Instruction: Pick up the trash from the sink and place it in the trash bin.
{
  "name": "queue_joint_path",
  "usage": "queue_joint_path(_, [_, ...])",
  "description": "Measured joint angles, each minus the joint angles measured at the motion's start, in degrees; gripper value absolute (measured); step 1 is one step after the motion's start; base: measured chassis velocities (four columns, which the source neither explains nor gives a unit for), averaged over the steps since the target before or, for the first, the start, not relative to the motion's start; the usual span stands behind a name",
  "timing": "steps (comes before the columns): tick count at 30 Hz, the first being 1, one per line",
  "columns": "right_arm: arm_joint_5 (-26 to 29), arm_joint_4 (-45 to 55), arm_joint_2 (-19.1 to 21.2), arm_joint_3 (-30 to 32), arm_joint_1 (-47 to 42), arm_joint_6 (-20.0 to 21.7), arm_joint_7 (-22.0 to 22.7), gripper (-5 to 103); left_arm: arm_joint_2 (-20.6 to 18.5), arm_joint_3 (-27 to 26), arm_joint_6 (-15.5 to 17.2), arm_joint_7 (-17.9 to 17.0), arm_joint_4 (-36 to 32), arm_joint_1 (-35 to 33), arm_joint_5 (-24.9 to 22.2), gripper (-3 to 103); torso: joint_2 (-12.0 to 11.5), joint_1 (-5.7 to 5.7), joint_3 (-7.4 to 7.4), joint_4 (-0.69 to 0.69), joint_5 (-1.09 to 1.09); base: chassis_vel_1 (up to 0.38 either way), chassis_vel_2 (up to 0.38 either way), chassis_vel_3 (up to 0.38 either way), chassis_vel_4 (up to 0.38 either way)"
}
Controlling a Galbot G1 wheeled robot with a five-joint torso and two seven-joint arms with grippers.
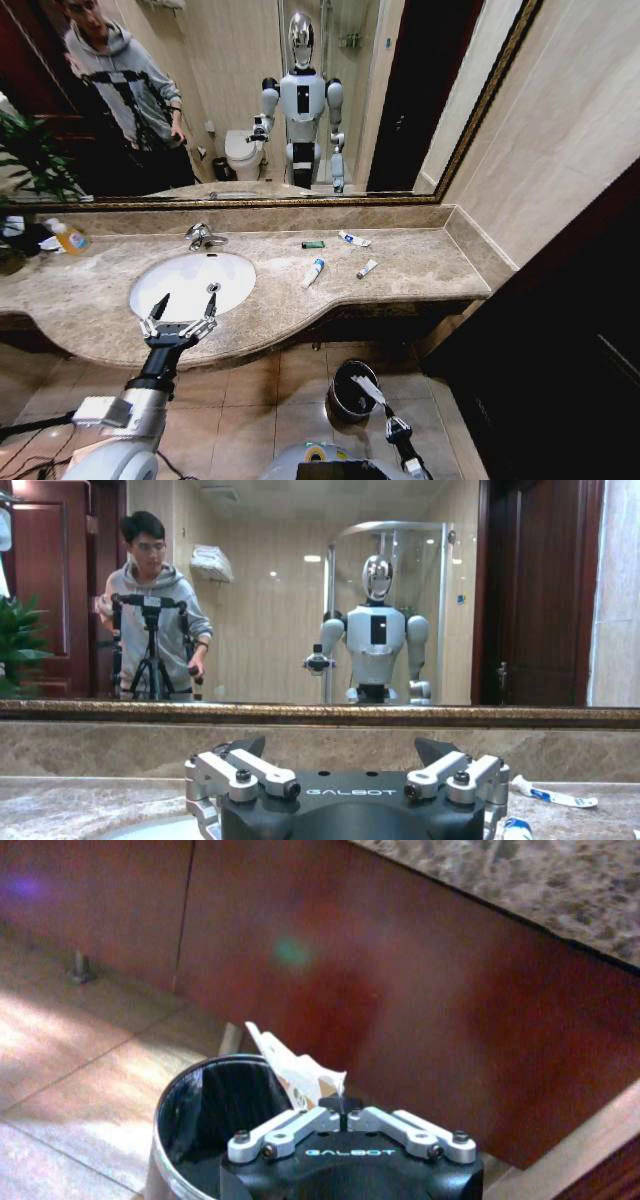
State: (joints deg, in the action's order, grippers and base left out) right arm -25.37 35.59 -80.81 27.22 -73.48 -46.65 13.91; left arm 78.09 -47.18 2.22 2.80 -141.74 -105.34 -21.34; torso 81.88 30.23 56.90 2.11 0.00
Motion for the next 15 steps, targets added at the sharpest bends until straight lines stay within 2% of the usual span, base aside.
queue_joint_path(9, [-8.94,-5.79,-1.25,0.41,4.12,-0.49,2.63,0,0.00,0.00,0.00,0.00,0.00,0.00,0.00,100,0.00,0.00,0.00,0.00,0.00,0.000,0.000,0.000,0.000])
queue_joint_path(12, [-13.91,-8.08,-1.99,0.74,6.28,1.20,3.71,0,0.00,0.00,0.00,0.00,0.00,0.00,0.00,100,0.00,0.00,0.00,0.00,0.00,0.000,0.000,0.000,0.000])
queue_joint_path(15, [-15.37,-8.69,-2.08,0.80,7.20,2.83,4.02,0,0.00,0.00,0.00,0.00,0.00,0.00,0.00,100,0.00,0.00,0.00,0.00,-0.01,0.000,0.000,0.000,0.000])
